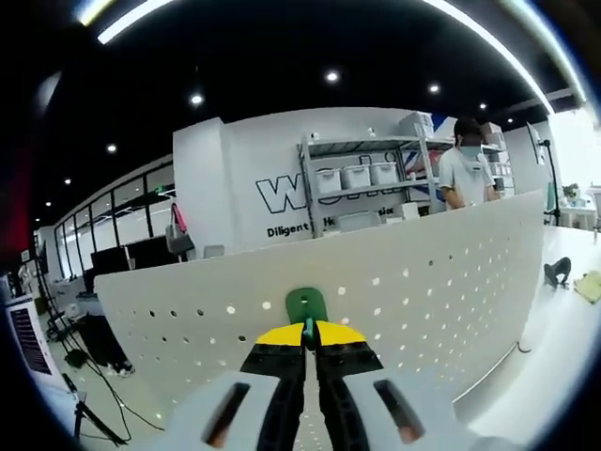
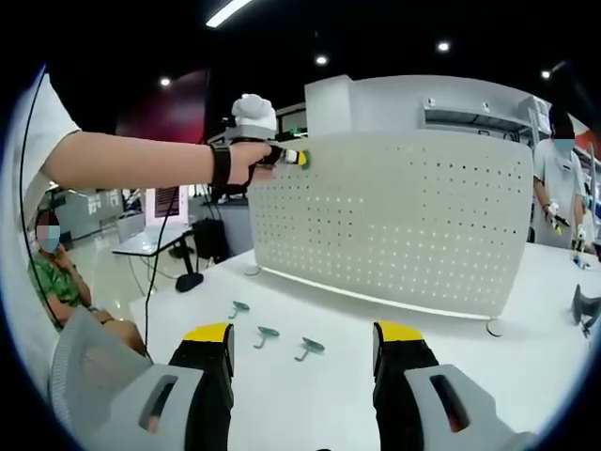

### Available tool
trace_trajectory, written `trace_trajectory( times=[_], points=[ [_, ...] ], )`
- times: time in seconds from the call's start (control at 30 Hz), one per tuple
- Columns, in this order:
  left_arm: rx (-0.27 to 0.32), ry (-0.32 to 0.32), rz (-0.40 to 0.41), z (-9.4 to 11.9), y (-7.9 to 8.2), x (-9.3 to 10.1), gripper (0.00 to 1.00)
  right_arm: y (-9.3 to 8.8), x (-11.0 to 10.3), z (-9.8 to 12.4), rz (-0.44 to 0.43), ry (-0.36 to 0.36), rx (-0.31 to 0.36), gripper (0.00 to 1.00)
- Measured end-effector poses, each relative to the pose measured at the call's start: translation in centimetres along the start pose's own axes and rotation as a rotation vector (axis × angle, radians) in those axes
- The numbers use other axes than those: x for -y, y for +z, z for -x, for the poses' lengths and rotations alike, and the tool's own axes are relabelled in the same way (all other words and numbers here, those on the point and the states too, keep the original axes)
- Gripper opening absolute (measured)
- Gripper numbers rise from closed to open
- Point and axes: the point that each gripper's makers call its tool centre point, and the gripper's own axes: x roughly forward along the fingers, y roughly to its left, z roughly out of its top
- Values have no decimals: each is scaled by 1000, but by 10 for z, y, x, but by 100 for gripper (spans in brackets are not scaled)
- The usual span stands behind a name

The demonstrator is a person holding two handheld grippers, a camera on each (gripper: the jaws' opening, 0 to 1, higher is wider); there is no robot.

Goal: Insert the hook assembly into the mounting plate slot until the hook locks in place.

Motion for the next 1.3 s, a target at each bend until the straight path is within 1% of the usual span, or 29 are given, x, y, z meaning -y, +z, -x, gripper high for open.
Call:
trace_trajectory(
  times=[0.2,0.43,0.47,0.6,0.67,0.9,0.97,1.23,1.3],
  points=[
    [-2,-9,0,-1,-1,-1,3,-2,2,1,-10,-7,-3,60],
    [-11,-3,45,-3,-2,-2,3,0,0,-2,-7,-3,1,60],
    [-12,-4,64,-3,-2,-2,3,-1,1,-2,-9,-3,-1,60],
    [-18,-9,59,-2,-3,-2,3,-2,1,-2,-10,-2,-5,60],
    [-17,-14,77,-2,-2,-2,3,-2,1,-3,-8,0,-4,60],
    [-20,-20,72,-1,-1,1,4,0,0,-3,-8,1,-1,60],
    [-26,-33,77,-2,-2,3,5,-1,0,-3,-7,1,-2,60],
    [-42,-29,86,-2,-5,0,3,-1,0,-3,-10,2,-2,60],
    [-36,-27,79,-2,-4,-1,3,-1,0,-3,-3,3,-4,60]
  ],
)
